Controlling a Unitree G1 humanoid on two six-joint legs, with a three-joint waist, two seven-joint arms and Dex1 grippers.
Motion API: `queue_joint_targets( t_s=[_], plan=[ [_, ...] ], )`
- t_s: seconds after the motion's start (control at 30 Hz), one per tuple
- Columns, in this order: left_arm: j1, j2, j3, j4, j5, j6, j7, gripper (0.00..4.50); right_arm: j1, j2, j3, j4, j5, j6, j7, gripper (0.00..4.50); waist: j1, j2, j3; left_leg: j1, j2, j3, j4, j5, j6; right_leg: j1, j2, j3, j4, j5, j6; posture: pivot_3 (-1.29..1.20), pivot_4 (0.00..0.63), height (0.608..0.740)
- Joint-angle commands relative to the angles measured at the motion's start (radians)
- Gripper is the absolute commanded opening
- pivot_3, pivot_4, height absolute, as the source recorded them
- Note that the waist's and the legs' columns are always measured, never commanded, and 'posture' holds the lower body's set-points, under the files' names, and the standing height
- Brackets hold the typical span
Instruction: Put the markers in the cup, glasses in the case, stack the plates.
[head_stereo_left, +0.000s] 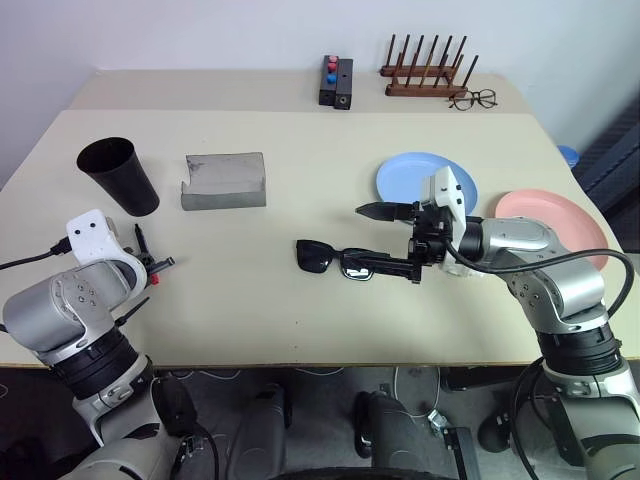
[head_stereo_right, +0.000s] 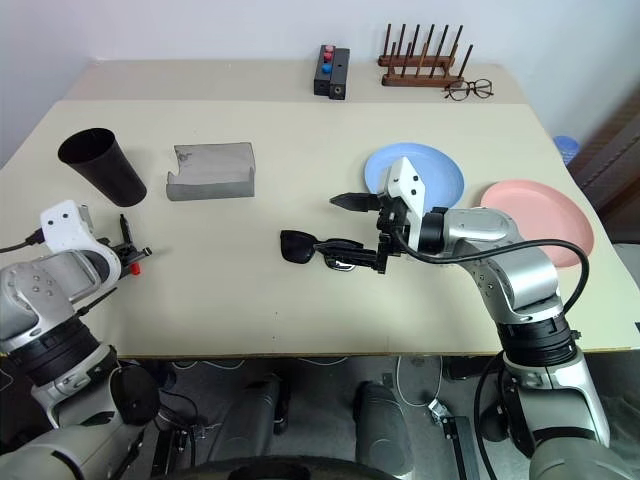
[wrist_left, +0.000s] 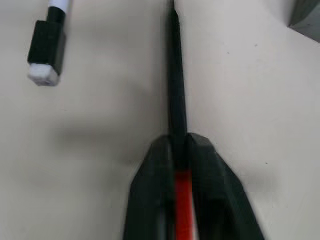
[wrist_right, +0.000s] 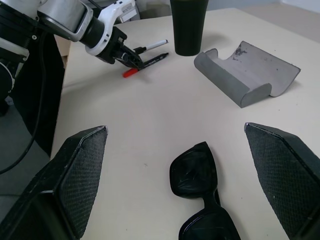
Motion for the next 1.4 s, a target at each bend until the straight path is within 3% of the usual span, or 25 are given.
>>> queue_joint_targets(
  t_s=[0.03, 0.47, 0.57, 0.87, 0.97, 1.07, 1.27, 1.4],
  plan=[
    [-0.009, -0.011, 0.006, -0.018, 0.0, 0.01, -0.009, 0.03, -0.012, 0.005, -0.015, -0.028, 0.014, -0.003, -0.004, 4.5, 0.0, 0.0, 0.0, 0.0, 0.0, 0.0, 0.0, 0.0, 0.0, 0.0, 0.0, 0.0, 0.0, 0.0, 0.0, 0.0, 0.15, 0.74],
    [0.148, 0.039, -0.085, -0.206, -0.105, 0.01, -0.084, 0.03, -0.019, 0.014, -0.013, 0.003, -0.007, -0.04, 0.005, 4.5, -0.002, 0.0, 0.0, 0.0, 0.0, 0.0, 0.0, 0.0, 0.0, 0.0, 0.0, 0.0, 0.0, 0.0, 0.0, 0.0, 0.15, 0.74],
    [0.187, 0.092, -0.124, -0.248, -0.123, 0.01, -0.104, 0.03, -0.018, 0.018, -0.012, 0.01, -0.013, -0.051, 0.007, 4.5, -0.002, 0.0, 0.0, 0.0, 0.0, 0.0, 0.0, 0.0, 0.0, 0.0, 0.0, 0.0, 0.0, 0.0, -0.001, 0.0, 0.15, 0.74],
    [0.274, 0.198, -0.28, -0.332, -0.135, -0.242, -0.218, 0.03, -0.028, 0.025, -0.009, 0.033, -0.02, -0.069, 0.012, 4.5, -0.001, 0.0, 0.0, 0.0, 0.0, 0.0, 0.0, 0.0, 0.0, -0.001, 0.0, 0.0, 0.0, -0.001, -0.001, 0.0, 0.15, 0.74],
    [0.289, 0.206, -0.254, -0.332, -0.163, -0.151, -0.245, 0.03, -0.024, 0.021, -0.012, 0.032, -0.022, -0.068, 0.013, 4.5, -0.002, 0.0, 0.0, 0.0, 0.0, 0.0, 0.0, 0.0, 0.0, -0.001, 0.0, 0.0, 0.0, -0.001, -0.001, 0.0, 0.15, 0.74],
    [0.315, 0.277, -0.227, -0.326, -0.208, 0.0, -0.276, 0.03, -0.02, 0.019, -0.016, 0.029, -0.022, -0.07, 0.014, 4.5, -0.005, 0.0, 0.0, 0.0, 0.0, 0.0, 0.0, 0.0, 0.0, -0.001, 0.0, 0.0, 0.0, -0.001, -0.001, 0.0, 0.15, 0.74],
    [0.352, 0.435, -0.129, -0.253, -0.433, 0.01, -0.312, 0.03, -0.012, 0.027, -0.009, 0.029, -0.03, -0.079, 0.01, 4.5, -0.003, 0.0, 0.0, 0.0, 0.0, 0.0, 0.0, 0.0, 0.0, -0.002, 0.0, 0.0, -0.001, -0.001, -0.001, 0.0, 0.15, 0.74],
    [0.388, 0.609, -0.135, -0.197, -0.586, 0.01, -0.311, 0.03, -0.017, 0.034, -0.004, 0.033, -0.033, -0.084, 0.007, 4.5, -0.003, 0.0, 0.0, -0.001, 0.0, 0.0, -0.001, -0.001, -0.001, -0.002, -0.001, 0.0, -0.002, -0.001, -0.001, 0.0, 0.15, 0.74]
  ],
)
